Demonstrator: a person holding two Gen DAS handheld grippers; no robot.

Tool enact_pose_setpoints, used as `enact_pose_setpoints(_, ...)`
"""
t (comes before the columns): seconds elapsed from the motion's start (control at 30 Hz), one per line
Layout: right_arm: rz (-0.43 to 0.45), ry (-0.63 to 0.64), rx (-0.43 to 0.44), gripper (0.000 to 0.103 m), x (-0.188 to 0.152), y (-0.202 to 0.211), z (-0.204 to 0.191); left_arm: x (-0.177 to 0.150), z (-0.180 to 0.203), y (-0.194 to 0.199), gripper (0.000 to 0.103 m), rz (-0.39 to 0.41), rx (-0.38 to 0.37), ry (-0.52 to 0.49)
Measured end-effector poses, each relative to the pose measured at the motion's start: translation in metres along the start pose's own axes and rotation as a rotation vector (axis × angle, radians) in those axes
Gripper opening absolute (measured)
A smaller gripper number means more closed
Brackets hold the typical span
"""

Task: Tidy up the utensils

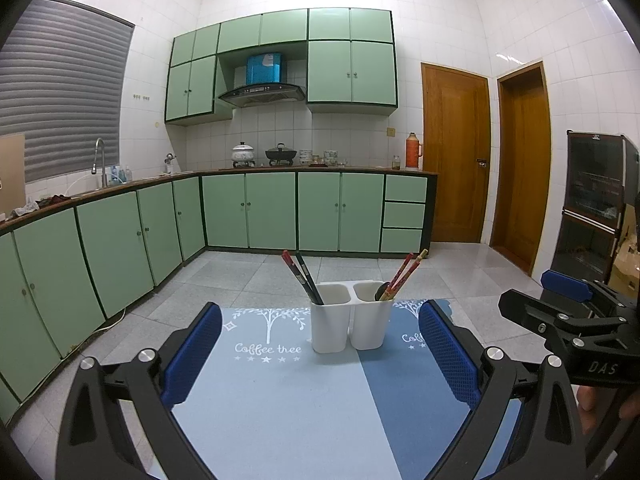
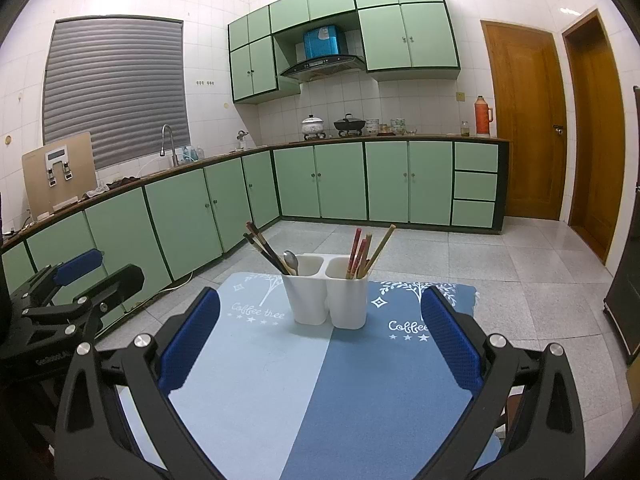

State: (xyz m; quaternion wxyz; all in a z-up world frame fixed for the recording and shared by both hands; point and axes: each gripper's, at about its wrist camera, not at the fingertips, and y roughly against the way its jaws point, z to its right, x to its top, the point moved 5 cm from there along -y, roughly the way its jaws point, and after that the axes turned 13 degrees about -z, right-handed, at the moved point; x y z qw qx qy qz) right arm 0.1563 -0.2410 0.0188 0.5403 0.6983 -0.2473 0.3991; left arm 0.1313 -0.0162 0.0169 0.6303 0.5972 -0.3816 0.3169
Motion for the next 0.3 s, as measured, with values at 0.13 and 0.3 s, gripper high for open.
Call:
enact_pose_setpoints(0.13,0.000,0.000,-0.001,0.097,0.0000,0.0002,-0.0001,0.0000,0.0009,-0.0002,0.097,-0.005,0.002,0.001)
enact_pose_setpoints(0.3,0.000,0.000,-0.001,0.097,0.0001,0.0003,-0.0003,0.0014,0.0009,0.0003,0.097,-0.008,0.003,0.001)
